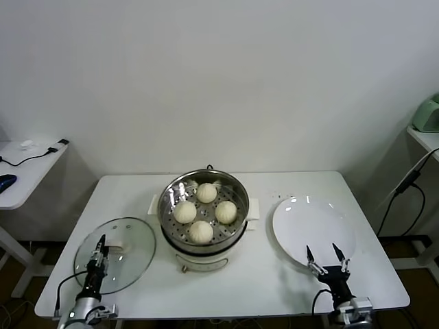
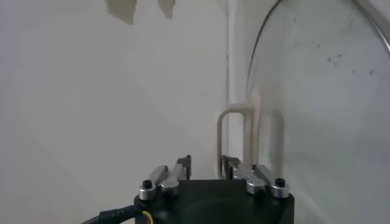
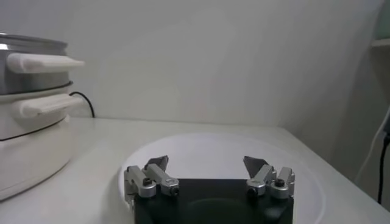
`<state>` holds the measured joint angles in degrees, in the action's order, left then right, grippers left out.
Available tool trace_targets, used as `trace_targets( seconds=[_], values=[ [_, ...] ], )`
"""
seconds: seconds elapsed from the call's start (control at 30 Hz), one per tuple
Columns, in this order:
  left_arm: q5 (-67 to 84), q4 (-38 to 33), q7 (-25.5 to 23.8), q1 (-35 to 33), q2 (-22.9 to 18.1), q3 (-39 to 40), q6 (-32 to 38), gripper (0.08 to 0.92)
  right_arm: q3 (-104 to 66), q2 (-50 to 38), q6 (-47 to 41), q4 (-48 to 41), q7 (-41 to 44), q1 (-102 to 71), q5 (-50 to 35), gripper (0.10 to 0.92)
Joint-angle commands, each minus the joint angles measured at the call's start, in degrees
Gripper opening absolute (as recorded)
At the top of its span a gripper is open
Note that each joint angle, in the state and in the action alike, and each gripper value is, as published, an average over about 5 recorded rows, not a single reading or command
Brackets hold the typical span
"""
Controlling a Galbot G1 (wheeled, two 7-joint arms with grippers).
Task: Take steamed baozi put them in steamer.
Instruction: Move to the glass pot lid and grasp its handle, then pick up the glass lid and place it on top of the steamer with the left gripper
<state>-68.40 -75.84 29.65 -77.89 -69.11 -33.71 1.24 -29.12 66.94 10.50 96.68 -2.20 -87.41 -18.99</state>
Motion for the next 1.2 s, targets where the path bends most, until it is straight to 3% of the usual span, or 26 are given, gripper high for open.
trace_targets(
  seconds=[0.03,0.3,0.57,0.77,0.97,1.2],
  values=[
    [0.2,0.5,0.2,0.5,-0.7,-0.2,-0.3,0.349,0.6,0.1,0.1,0.2,-0.5,0.5,0.7,0.823],
    [3.7,-8.8,-2.9,-2.9,0.4,-2.5,-0.1,0.146,0.7,-0.7,-0.7,1.6,-0.6,0.6,0.9,0.823],
    [13.5,-24.8,-10.5,-9.1,6.0,-7.3,-1.6,0.137,0.2,-1.2,-3.4,3.7,-2.4,0.6,3.4,0.823],
    [19.6,-38.9,-22.3,-10.3,9.9,-8.2,-13.6,0.137,0.7,-1.4,-5.6,5.7,-4.1,1.3,5.2,0.823],
    [14.3,-49.5,-31.1,-6.2,8.1,-1.8,-22.4,0.137,1.0,-1.3,-4.8,6.0,-3.8,1.2,6.5,0.823],
    [-0.5,-51.3,-36.9,2.3,5.3,16.5,-31.4,0.137,1.2,-1.1,-2.1,5.9,-3.5,0.3,7.4,0.823]
  ],
)
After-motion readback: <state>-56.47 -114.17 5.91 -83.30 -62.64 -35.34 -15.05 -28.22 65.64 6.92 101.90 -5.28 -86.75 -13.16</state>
